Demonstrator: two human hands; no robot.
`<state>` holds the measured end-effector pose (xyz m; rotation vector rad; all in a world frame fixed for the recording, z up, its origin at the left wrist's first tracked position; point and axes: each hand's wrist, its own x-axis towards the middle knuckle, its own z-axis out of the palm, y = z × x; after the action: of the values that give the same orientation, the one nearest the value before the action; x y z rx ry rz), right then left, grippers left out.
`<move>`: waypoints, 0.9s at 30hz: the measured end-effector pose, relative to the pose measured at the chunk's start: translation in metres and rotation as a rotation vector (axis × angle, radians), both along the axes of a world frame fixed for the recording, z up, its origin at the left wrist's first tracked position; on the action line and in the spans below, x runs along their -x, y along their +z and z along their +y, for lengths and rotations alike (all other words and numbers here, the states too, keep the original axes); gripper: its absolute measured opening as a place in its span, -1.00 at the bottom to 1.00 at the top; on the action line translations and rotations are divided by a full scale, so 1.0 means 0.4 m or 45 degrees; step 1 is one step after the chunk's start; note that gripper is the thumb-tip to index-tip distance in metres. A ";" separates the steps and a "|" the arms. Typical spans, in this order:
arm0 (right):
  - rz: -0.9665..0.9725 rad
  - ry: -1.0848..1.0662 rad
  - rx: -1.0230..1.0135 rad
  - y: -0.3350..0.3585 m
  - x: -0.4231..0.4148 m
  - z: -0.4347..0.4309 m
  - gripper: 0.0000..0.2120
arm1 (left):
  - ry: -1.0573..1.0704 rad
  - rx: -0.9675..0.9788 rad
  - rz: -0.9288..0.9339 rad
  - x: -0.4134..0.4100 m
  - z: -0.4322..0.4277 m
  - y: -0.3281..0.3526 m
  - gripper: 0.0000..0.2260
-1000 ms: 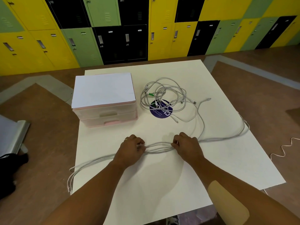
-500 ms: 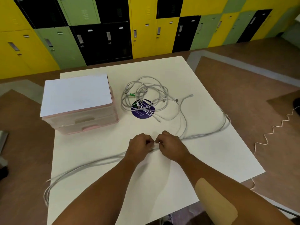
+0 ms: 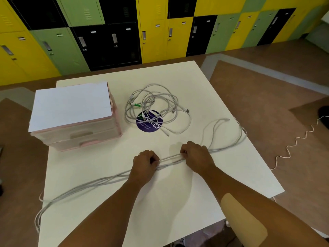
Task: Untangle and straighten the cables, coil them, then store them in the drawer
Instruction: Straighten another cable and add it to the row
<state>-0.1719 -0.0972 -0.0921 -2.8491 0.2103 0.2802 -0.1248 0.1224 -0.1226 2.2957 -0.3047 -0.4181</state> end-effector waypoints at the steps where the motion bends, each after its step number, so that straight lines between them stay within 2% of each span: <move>1: -0.022 -0.003 -0.004 -0.004 0.000 -0.004 -0.85 | -0.005 -0.006 -0.006 -0.001 0.000 -0.001 -0.81; 3: -0.042 -0.010 -0.016 -0.007 0.001 -0.012 -0.82 | -0.015 -0.006 -0.020 0.000 0.001 0.001 -0.80; 6: -0.020 -0.054 -0.037 -0.001 0.002 -0.033 -0.91 | -0.025 -0.024 -0.045 0.002 -0.001 0.000 -0.79; 10: 0.038 -0.124 -0.036 0.019 -0.001 -0.078 -0.78 | -0.071 -0.066 -0.110 0.005 -0.001 0.000 -0.78; 14: -0.016 -0.041 0.034 0.007 0.002 -0.109 -0.89 | -0.100 -0.122 -0.167 0.008 -0.003 -0.001 -0.73; 17: -0.060 -0.049 0.072 -0.004 0.004 -0.126 -0.80 | -0.118 -0.161 -0.192 0.007 -0.005 -0.001 -0.72; 19: -0.079 -0.048 0.102 -0.003 0.001 -0.140 -0.84 | -0.149 -0.213 -0.183 0.002 -0.005 0.003 -0.76; 23: -0.116 0.033 0.107 0.012 -0.010 -0.170 -0.87 | -0.233 -0.360 -0.186 -0.012 -0.033 0.025 -0.97; 27: -0.177 0.133 0.067 0.014 -0.020 -0.185 -0.87 | -0.226 -0.305 -0.204 -0.033 -0.103 0.045 -0.81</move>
<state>-0.1637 -0.1712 -0.0865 -2.9217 0.0417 0.0976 -0.1117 0.0813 -0.1044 2.5523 -0.5686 -0.3766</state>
